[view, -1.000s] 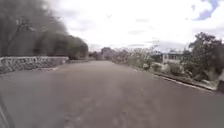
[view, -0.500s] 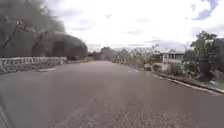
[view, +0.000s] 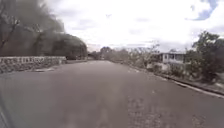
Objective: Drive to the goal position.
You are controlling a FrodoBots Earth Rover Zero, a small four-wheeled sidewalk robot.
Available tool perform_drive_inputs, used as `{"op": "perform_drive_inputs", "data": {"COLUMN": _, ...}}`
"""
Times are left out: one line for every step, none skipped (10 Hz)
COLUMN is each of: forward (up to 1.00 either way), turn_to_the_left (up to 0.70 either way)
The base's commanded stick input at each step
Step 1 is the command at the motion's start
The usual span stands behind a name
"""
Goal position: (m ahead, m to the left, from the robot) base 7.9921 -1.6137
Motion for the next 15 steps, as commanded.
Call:
{"op": "perform_drive_inputs", "data": {"forward": 0.7, "turn_to_the_left": 0.0}}
{"op": "perform_drive_inputs", "data": {"forward": 0.7, "turn_to_the_left": 0.0}}
{"op": "perform_drive_inputs", "data": {"forward": 0.7, "turn_to_the_left": 0.0}}
{"op": "perform_drive_inputs", "data": {"forward": 0.7, "turn_to_the_left": 0.0}}
{"op": "perform_drive_inputs", "data": {"forward": 0.7, "turn_to_the_left": 0.0}}
{"op": "perform_drive_inputs", "data": {"forward": 0.7, "turn_to_the_left": 0.0}}
{"op": "perform_drive_inputs", "data": {"forward": 0.7, "turn_to_the_left": 0.0}}
{"op": "perform_drive_inputs", "data": {"forward": 0.7, "turn_to_the_left": 0.0}}
{"op": "perform_drive_inputs", "data": {"forward": 0.7, "turn_to_the_left": 0.0}}
{"op": "perform_drive_inputs", "data": {"forward": 0.7, "turn_to_the_left": 0.0}}
{"op": "perform_drive_inputs", "data": {"forward": 0.7, "turn_to_the_left": 0.0}}
{"op": "perform_drive_inputs", "data": {"forward": 0.7, "turn_to_the_left": 0.0}}
{"op": "perform_drive_inputs", "data": {"forward": 0.7, "turn_to_the_left": 0.0}}
{"op": "perform_drive_inputs", "data": {"forward": 0.7, "turn_to_the_left": 0.0}}
{"op": "perform_drive_inputs", "data": {"forward": 0.7, "turn_to_the_left": 0.0}}
